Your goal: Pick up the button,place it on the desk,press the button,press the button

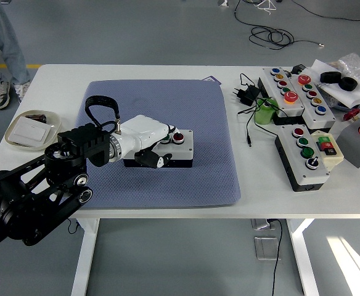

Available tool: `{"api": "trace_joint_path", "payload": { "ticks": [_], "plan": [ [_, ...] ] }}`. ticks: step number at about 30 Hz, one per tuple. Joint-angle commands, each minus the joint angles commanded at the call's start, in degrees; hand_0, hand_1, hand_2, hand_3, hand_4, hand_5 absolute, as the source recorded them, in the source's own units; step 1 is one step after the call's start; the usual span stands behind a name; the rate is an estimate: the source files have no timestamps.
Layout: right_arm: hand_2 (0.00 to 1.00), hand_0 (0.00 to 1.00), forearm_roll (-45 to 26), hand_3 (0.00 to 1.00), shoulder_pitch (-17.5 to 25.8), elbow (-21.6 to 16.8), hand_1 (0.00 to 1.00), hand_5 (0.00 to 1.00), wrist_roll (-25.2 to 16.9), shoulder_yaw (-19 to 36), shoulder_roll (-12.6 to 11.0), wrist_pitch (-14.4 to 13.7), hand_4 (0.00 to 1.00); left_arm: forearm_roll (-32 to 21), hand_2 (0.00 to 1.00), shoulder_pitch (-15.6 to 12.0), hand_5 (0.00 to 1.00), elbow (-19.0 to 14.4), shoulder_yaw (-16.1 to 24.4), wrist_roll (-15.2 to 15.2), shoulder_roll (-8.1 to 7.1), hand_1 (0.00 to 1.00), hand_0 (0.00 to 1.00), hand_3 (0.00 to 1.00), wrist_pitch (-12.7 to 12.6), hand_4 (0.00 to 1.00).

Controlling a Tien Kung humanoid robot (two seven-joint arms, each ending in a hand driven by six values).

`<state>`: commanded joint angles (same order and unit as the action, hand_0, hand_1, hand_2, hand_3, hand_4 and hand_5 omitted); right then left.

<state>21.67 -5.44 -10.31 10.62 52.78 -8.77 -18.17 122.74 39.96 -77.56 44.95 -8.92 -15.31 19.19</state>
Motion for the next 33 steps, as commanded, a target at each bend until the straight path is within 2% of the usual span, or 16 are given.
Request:
{"api": "trace_joint_path", "payload": {
  "ticks": [13, 17, 29, 33],
  "plan": [
    [0.817, 0.787, -0.02, 0.751, 0.11, 0.0, 0.797, 0.479, -0.07, -0.18, -0.01, 0.02, 0.412, -0.06, 0.095, 0.28, 0.3, 1.81, -0.36, -0.58, 0.56, 0.047, 0.002, 0.843, 1.12, 0.538],
    [0.817, 0.787, -0.15, 0.751, 0.1, 0.0, 0.797, 0.479, -0.13, -0.26, -0.03, 0.06, 0.412, -0.05, 0.096, 0.3, 0.301, 1.91, -0.18, -0.65, 0.54, 0.047, 0.002, 0.843, 1.0, 0.538],
    [0.817, 0.787, -0.21, 0.751, -0.14, 0.0, 0.797, 0.479, -0.2, -0.19, -0.03, 0.06, 0.412, 0.24, 0.096, 0.61, 0.3, 2.26, -0.71, -1.41, 0.15, 0.049, 0.002, 0.839, 3.96, 0.537],
    [0.817, 0.787, -0.32, 0.751, -0.22, 0.0, 0.797, 0.479, -0.19, -0.25, -0.01, 0.04, 0.412, -0.01, 0.096, 0.62, 0.3, 2.09, -0.37, -1.3, 0.05, 0.049, 0.002, 0.839, 3.51, 0.537]
  ]
}}
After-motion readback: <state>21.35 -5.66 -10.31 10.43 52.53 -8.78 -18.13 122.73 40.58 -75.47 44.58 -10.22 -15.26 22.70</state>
